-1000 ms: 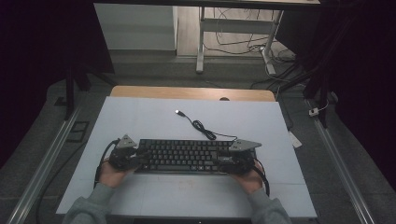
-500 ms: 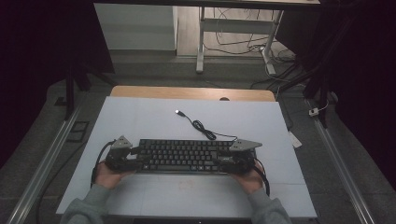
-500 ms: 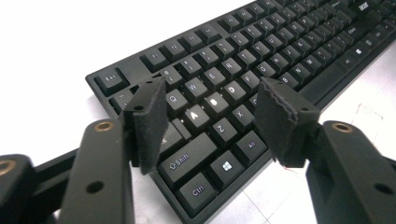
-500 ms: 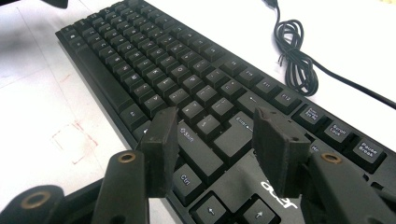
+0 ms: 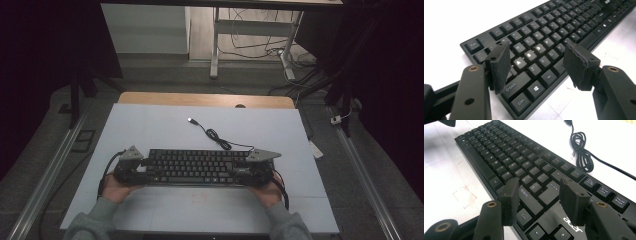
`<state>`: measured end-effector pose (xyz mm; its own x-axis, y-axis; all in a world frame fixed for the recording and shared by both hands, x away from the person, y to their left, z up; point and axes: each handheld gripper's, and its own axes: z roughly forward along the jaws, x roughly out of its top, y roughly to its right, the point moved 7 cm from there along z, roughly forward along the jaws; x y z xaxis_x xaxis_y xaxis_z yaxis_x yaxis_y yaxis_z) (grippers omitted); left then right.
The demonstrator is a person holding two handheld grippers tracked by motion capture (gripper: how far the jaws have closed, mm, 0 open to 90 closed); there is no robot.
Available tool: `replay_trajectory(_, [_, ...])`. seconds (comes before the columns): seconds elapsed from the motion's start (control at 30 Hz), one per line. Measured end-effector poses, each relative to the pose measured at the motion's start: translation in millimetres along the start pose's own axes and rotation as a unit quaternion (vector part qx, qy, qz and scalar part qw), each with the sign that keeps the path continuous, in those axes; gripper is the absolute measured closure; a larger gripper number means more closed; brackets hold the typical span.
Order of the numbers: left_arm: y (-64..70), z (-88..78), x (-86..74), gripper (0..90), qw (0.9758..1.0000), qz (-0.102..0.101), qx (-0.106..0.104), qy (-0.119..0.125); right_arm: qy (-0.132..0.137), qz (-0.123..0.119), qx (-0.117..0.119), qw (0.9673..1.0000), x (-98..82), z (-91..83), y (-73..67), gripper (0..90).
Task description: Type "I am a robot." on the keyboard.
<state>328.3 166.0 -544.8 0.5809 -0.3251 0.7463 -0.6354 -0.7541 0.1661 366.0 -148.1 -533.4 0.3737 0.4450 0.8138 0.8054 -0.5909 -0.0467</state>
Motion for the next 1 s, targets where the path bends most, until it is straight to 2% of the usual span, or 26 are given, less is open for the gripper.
replay_trajectory(0.33, [18.0, 5.7, 6.5, 39.0, 0.9994, 0.027, -0.019, -0.007, 0.002, 0.0, 0.003, 1.0, 0.4, 0.2, -0.8, 50.8])
replay_trajectory(0.6, [31.2, 15.8, 9.4, 41.1, 0.998, 0.051, -0.032, -0.021, -0.001, 0.0, -0.001, 1.0, -0.1, 0.5, -0.2, 50.8])
replay_trajectory(1.0, [46.1, 31.1, 8.9, 55.1, 0.9956, 0.075, -0.04, -0.04, -0.003, 0.0, 0.0, 1.0, -0.7, 1.6, -0.5, 50.8])
